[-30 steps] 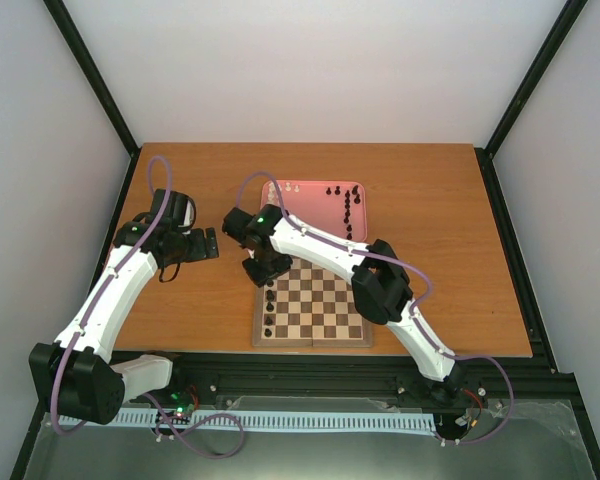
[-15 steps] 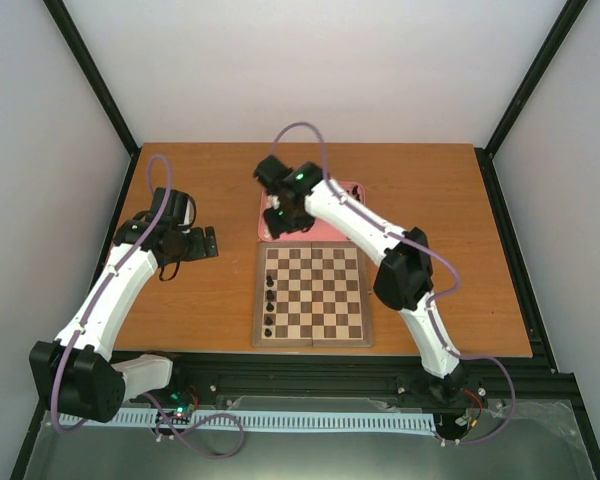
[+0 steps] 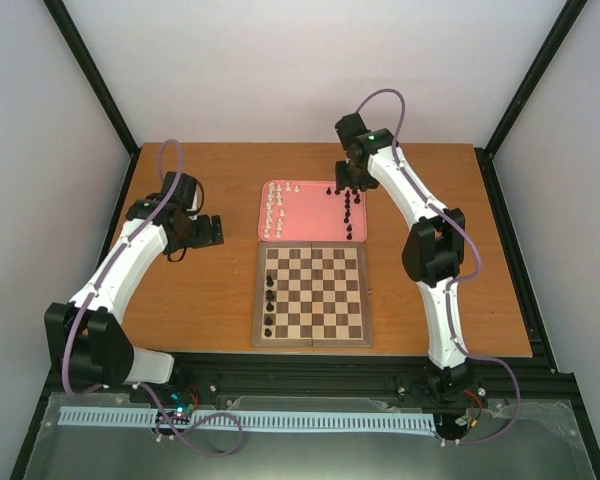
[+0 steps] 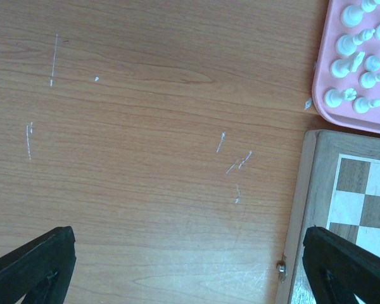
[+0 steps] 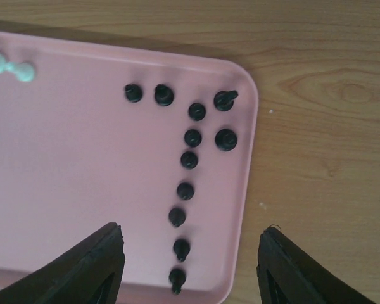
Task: Set up the chess pieces on the board
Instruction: Pick up the chess piece from the storage box.
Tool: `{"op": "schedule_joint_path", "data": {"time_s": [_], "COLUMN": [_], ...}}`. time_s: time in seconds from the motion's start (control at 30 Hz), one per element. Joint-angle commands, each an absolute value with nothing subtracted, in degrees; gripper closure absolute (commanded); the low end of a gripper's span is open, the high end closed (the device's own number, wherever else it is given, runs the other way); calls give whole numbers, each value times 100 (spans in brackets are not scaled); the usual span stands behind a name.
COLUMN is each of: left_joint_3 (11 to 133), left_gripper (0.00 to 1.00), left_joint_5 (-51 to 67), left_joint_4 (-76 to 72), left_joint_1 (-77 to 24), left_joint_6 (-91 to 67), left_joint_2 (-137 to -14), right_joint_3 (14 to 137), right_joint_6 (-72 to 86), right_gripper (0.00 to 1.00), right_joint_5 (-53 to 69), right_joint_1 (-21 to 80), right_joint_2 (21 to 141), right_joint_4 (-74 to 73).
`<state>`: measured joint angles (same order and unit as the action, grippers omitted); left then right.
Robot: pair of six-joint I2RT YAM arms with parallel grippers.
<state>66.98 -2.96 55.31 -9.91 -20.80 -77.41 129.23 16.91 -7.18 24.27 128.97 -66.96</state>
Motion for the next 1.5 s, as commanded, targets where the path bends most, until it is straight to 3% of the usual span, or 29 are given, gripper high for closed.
{"op": "schedule_joint_path", "data": {"time_s": [0.0, 0.8, 1.47], "left_joint_3": [7008, 7340, 7507], "left_gripper": [0, 0, 0], "left_joint_5": [-222, -247, -247], "left_joint_4": [5487, 5331, 5291], "left_joint_1": [-976, -976, -976], "left_joint_6": [-2145, -2182, -2096], "left_joint_2": [-7913, -8665, -8964], "right_joint_3": [13125, 13900, 14066], "right_joint_6": [1527, 1477, 1547], "right_gripper": [43, 59, 74], "right_joint_5": [-825, -641, -453], "right_joint_1": [2265, 1814, 1767], "right_joint_2": [13305, 14574, 14912], "right_joint_4": [-6431, -6269, -6305]}}
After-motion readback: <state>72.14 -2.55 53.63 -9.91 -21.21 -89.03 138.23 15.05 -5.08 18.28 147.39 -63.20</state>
